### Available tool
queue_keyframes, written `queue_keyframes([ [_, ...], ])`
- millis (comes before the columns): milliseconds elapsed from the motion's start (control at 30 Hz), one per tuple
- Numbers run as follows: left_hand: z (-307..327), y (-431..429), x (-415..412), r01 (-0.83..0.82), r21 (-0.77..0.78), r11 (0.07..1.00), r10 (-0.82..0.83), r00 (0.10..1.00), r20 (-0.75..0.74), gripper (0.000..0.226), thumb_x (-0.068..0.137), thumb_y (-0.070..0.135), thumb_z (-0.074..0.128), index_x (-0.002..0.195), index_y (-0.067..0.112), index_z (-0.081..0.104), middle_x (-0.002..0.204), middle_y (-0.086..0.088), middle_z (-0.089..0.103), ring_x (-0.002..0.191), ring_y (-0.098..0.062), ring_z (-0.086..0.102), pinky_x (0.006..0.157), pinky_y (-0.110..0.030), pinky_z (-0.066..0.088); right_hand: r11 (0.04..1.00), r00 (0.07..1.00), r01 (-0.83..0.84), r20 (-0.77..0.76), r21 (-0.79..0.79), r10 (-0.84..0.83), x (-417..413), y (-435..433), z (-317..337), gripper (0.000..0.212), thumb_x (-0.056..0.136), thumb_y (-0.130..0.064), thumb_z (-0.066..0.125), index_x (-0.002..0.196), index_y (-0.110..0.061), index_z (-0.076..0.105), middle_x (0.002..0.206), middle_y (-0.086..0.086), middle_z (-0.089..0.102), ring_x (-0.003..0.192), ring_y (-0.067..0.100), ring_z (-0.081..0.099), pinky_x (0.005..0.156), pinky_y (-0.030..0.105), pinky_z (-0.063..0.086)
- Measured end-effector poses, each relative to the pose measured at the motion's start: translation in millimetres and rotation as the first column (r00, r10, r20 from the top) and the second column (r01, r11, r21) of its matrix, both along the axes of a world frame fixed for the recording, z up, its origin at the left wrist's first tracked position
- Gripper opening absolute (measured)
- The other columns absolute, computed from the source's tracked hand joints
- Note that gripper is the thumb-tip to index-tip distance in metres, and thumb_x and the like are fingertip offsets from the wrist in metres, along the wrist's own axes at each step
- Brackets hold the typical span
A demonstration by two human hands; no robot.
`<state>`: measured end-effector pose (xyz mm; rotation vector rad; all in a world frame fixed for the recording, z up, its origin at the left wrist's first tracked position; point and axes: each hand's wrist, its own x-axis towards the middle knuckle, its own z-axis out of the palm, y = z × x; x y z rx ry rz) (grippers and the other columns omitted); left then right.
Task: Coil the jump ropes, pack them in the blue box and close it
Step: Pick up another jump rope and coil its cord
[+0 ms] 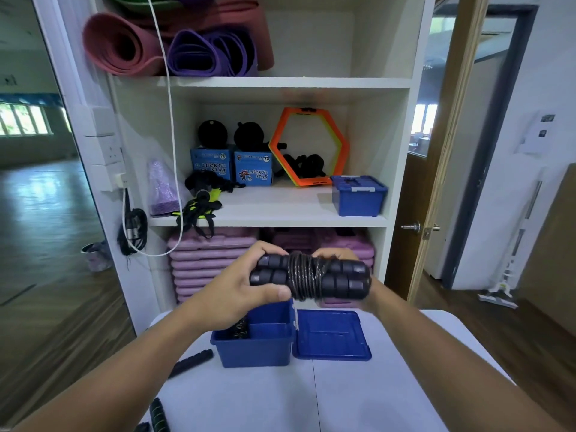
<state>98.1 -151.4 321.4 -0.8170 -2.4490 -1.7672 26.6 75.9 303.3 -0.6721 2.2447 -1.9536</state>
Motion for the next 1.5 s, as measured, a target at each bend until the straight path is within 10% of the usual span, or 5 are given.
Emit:
queue_keyframes([
  [267, -25.1, 7.6, -33.9, -0.36, 0.216, 0.908, 0.347, 0.933, 0.094, 0.051, 0.075, 0.058, 0.077, 0.108, 0.024, 0.057, 0.079, 0.013, 0.062, 0.07, -0.005, 0.056, 0.066, -0.026, 0.045, 0.953, 0.935, 0.205, -0.334, 0.224, -0.122, 15.4, -45.9, -47.2, 0.025, 0.105, -0.032, 0.042, 0.118, -0.027, 0.063, 0.095, -0.011, 0.066, 0.084, 0.006, 0.058, 0.077, 0.029, 0.047],
  [700, -19.0, 2.8, -38.4, -0.252, -0.346, 0.904, 0.251, 0.967, -0.047, 0.066, 0.082, 0.072, 0.049, 0.137, 0.036, 0.041, 0.113, 0.01, 0.068, 0.1, -0.007, 0.068, 0.094, -0.037, 0.053, 0.939, 0.916, 0.313, -0.309, 0.145, -0.258, 12.9, -26.1, -26.1, 0.06, 0.087, -0.063, 0.059, 0.065, -0.007, 0.056, 0.053, -0.002, 0.04, 0.051, 0.012, 0.034, 0.05, 0.029, 0.029],
  [1067, -2.1, 18.6, -36.8, -0.087, 0.124, 0.989, 0.057, 0.972, 0.227, 0.035, 0.094, 0.011, 0.067, 0.126, 0.013, 0.054, 0.11, -0.013, 0.073, 0.098, -0.03, 0.072, 0.086, -0.04, 0.057, 0.945, 0.914, 0.279, -0.35, 0.173, -0.206, 7.1, -19.3, -7.6, 0.03, 0.078, -0.045, 0.078, 0.102, -0.028, 0.073, 0.087, -0.008, 0.076, 0.077, 0.01, 0.069, 0.069, 0.03, 0.054],
  [1367, -6.4, 36.9, -37.4, -0.311, 0.335, 0.89, 0.24, 0.941, 0.237, 0.029, 0.093, 0.016, 0.068, 0.121, 0.012, 0.06, 0.107, -0.011, 0.075, 0.091, -0.03, 0.075, 0.065, -0.036, 0.062, 0.882, 0.859, 0.396, -0.443, 0.256, -0.257, 2.4, -28.1, 1.1, 0.047, 0.068, -0.064, 0.07, 0.102, -0.031, 0.069, 0.086, -0.009, 0.075, 0.079, 0.007, 0.069, 0.072, 0.038, 0.058],
  [1500, -15.1, 37.9, -41.7, -0.429, 0.32, 0.845, 0.379, 0.901, 0.21, 0.022, 0.091, 0.025, 0.07, 0.112, 0.018, 0.066, 0.099, -0.002, 0.078, 0.095, -0.022, 0.074, 0.087, -0.046, 0.059, 0.883, 0.882, 0.381, -0.394, 0.272, -0.259, -1.1, -25.1, 3.4, 0.039, 0.072, -0.062, 0.072, 0.088, -0.026, 0.067, 0.077, -0.009, 0.072, 0.073, 0.007, 0.068, 0.068, 0.036, 0.057],
])
